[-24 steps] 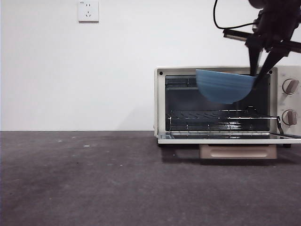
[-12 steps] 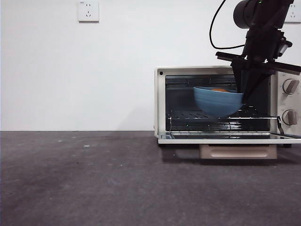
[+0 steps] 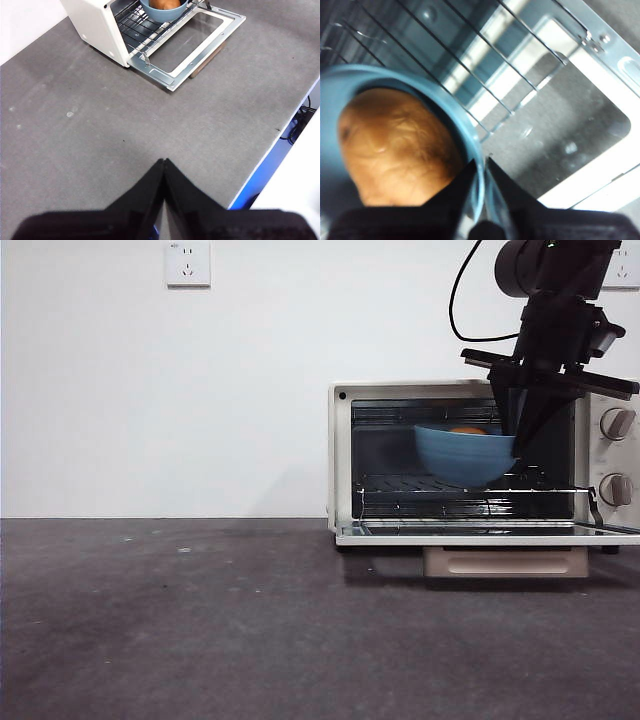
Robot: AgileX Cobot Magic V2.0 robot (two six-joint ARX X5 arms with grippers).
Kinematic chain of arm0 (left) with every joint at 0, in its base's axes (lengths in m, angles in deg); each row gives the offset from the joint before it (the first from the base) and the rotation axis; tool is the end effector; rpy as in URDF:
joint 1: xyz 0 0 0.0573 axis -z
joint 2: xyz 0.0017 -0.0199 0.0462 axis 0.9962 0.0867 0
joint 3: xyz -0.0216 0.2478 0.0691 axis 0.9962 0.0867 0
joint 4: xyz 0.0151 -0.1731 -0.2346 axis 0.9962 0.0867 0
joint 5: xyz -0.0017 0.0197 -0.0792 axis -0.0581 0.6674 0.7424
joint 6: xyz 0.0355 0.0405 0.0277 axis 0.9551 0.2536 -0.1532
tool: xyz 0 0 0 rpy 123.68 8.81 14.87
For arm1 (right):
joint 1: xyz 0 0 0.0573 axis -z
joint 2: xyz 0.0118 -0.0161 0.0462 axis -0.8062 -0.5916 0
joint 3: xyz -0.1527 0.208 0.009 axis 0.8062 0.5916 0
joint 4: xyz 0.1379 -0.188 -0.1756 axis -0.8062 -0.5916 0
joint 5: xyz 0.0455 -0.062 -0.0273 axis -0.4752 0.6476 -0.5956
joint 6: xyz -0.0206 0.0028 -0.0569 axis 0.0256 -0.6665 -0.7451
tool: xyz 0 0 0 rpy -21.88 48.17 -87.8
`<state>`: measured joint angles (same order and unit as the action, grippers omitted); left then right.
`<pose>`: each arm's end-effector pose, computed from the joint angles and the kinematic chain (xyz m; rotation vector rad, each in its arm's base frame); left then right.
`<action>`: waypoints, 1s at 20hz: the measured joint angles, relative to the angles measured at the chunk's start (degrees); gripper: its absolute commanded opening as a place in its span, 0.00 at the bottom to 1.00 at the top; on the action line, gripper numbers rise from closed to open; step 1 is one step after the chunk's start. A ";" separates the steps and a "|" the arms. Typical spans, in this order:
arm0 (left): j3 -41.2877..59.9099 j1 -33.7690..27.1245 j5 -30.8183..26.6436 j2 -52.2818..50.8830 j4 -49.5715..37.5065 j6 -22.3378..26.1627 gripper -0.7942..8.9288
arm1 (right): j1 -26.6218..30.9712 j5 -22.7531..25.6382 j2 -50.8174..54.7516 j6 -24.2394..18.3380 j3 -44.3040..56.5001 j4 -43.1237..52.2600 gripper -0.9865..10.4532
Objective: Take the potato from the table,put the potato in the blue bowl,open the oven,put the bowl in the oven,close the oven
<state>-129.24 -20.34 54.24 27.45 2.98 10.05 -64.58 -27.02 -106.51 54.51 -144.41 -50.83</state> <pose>0.0593 -0.0896 0.4315 0.4002 0.5339 -0.6814 0.4284 0.0856 0.2544 0.8500 1.1706 -0.3738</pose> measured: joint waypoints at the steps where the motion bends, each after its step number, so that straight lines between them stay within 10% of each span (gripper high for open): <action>1: 0.00 0.00 0.00 0.00 0.00 0.00 0.08 | 0.00 0.04 0.00 0.00 -0.04 0.11 0.23; 20: 0.00 0.00 0.04 0.00 0.00 0.00 0.08 | 0.00 2.10 1.77 -5.25 -0.07 1.40 0.23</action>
<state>-129.24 -20.34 54.28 27.45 2.98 10.05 -64.58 -24.92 -104.74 49.27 -144.48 -49.43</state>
